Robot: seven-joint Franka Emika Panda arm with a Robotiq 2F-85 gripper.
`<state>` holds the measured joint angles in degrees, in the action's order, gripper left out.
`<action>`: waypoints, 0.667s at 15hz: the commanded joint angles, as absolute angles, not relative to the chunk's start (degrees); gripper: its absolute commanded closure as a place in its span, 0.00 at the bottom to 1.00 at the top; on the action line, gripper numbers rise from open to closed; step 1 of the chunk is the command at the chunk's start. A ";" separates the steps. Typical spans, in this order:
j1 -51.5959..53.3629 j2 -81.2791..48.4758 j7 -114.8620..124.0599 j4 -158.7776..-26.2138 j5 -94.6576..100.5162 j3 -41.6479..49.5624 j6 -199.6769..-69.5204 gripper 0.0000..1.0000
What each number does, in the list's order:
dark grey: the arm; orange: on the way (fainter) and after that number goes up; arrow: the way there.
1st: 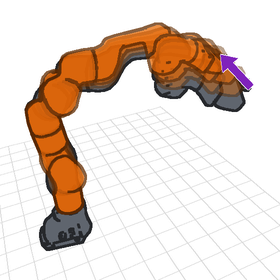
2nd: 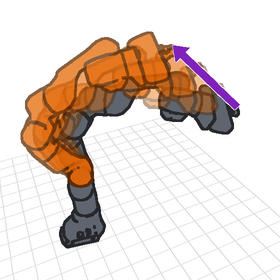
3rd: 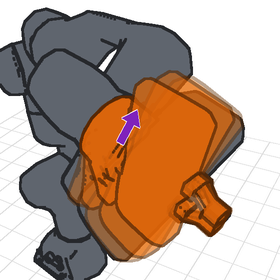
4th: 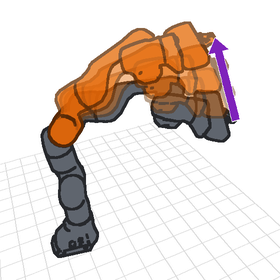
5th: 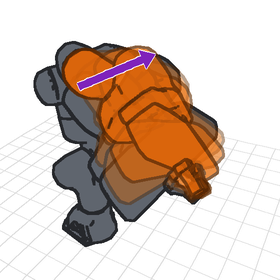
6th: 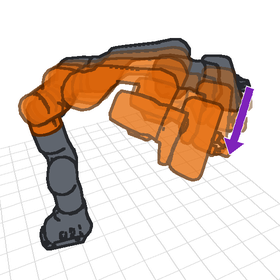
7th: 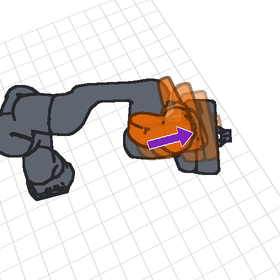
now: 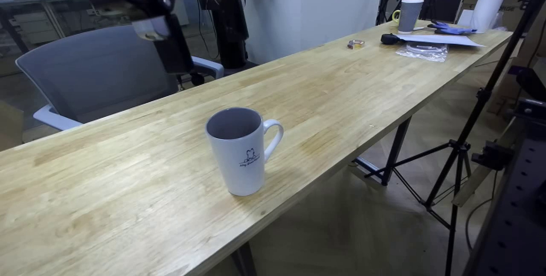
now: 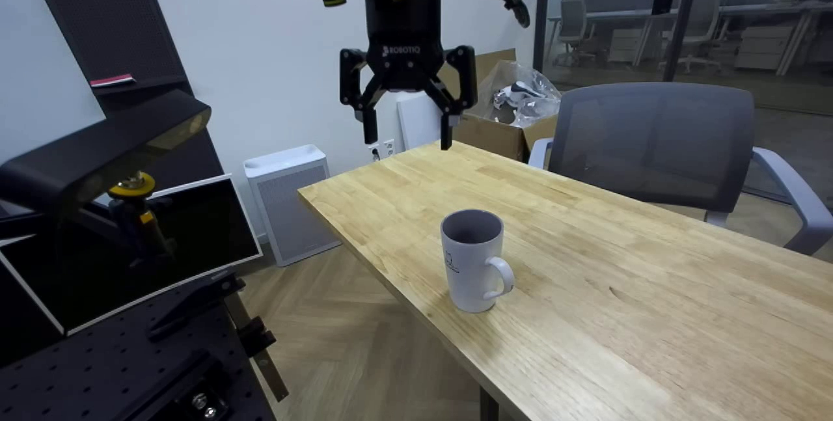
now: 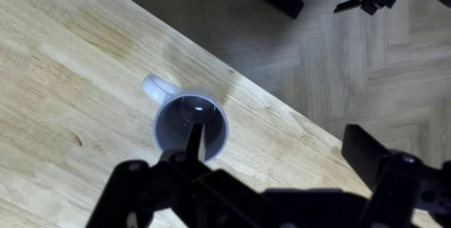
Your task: Pick the cup and move it to the right
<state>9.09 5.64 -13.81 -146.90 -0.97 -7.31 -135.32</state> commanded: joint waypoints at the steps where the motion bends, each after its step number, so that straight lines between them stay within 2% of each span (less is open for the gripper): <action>1: 8.97 3.28 -13.70 -147.52 -0.80 -7.35 -138.86 0.00; 10: 8.18 -3.82 -15.27 -148.70 -0.77 -7.43 -148.16 0.00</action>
<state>8.85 -1.63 -14.77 -148.55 -1.04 -7.30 -145.04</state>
